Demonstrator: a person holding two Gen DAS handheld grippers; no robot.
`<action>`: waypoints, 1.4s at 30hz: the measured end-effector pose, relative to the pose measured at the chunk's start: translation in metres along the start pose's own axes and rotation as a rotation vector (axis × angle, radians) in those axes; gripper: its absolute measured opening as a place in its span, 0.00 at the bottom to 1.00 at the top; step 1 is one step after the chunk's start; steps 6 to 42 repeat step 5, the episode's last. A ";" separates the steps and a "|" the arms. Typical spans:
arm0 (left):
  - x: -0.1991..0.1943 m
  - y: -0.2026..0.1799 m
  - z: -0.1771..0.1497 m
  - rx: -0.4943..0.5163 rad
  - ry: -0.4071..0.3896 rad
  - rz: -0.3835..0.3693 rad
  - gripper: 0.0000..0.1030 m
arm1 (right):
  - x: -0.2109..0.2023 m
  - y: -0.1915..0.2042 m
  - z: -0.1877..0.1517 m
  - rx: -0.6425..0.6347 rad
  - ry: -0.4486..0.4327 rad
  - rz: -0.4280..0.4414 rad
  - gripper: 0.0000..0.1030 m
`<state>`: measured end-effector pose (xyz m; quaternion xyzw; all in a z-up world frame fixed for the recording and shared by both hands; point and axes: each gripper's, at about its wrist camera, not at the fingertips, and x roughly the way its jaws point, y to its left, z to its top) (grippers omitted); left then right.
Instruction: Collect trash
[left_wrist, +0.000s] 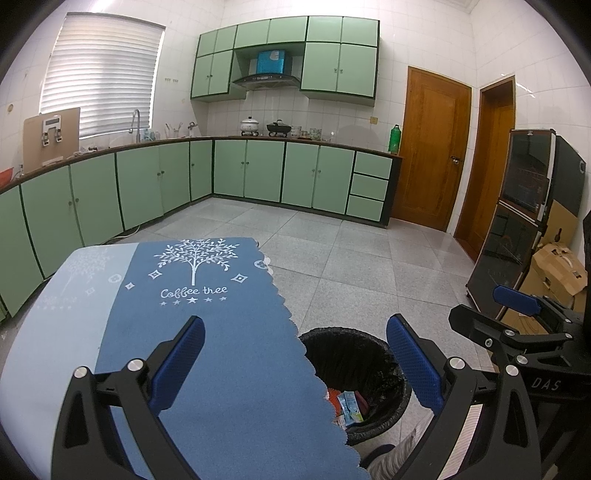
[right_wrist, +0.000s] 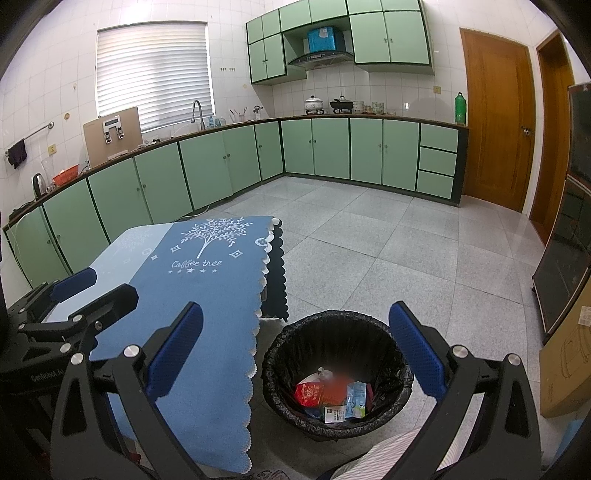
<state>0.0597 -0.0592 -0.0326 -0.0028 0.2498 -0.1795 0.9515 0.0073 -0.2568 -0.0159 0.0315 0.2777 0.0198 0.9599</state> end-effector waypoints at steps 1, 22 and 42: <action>0.000 0.000 0.000 -0.001 0.001 0.001 0.94 | 0.001 -0.001 -0.001 0.000 0.000 0.000 0.95; 0.001 -0.001 0.000 -0.005 0.004 0.004 0.94 | 0.003 -0.001 -0.002 0.000 0.002 0.000 0.95; 0.001 -0.001 0.000 -0.005 0.004 0.004 0.94 | 0.003 -0.001 -0.002 0.000 0.002 0.000 0.95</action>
